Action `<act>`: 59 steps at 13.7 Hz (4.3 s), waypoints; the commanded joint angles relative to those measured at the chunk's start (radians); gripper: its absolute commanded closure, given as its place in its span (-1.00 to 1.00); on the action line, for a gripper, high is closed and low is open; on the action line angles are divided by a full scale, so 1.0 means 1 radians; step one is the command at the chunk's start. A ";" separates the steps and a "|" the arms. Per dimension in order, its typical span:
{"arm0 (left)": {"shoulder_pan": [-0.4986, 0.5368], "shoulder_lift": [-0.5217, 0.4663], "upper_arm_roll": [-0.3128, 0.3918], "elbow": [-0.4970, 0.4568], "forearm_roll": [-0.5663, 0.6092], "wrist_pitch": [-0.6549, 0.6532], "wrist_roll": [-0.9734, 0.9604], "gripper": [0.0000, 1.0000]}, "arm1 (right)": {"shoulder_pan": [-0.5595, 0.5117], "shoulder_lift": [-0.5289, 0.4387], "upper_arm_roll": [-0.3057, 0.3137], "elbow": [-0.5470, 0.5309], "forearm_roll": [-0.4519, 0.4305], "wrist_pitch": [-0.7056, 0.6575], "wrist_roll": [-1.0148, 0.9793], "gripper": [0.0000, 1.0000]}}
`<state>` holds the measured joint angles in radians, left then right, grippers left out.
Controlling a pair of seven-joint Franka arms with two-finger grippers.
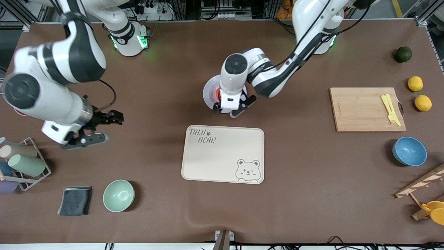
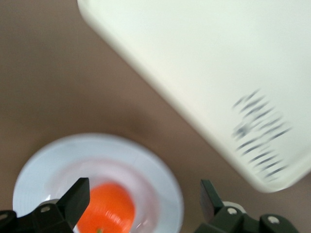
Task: Place orange and plate with both arms
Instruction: 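Release the orange onto the plate while the right gripper reaches toward it, then grasp the plate rim with the right gripper while the left gripper withdraws, then lift the plate with the right gripper and move it over the tray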
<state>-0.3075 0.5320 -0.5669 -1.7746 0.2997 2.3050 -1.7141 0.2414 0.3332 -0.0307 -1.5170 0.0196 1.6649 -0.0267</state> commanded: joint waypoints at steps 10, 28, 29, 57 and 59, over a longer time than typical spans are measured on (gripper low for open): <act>0.497 -0.225 -0.010 0.291 -0.058 -0.481 0.882 -1.00 | 0.029 0.110 -0.003 -0.221 0.623 -0.091 -0.024 -1.00; 0.307 -0.543 0.588 0.288 -0.363 -0.800 1.556 -1.00 | 0.225 0.059 -0.002 -0.695 1.187 0.306 -0.346 -1.00; 0.311 -0.544 0.588 0.285 -0.363 -0.803 1.576 -1.00 | 0.225 0.067 -0.002 -0.703 1.213 0.305 -0.383 -1.00; 0.311 -0.581 0.585 0.245 -0.352 -0.808 1.587 -1.00 | 0.466 0.227 -0.002 -0.720 1.685 0.500 -0.656 1.00; 0.311 -0.581 0.585 0.245 -0.352 -0.809 1.588 -1.00 | 0.461 0.219 -0.002 -0.718 1.685 0.495 -0.654 1.00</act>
<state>0.0096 -0.0323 0.0089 -1.5183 -0.0407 1.5012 -0.1487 0.6894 0.5497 -0.0242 -2.2424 1.6690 2.1494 -0.6624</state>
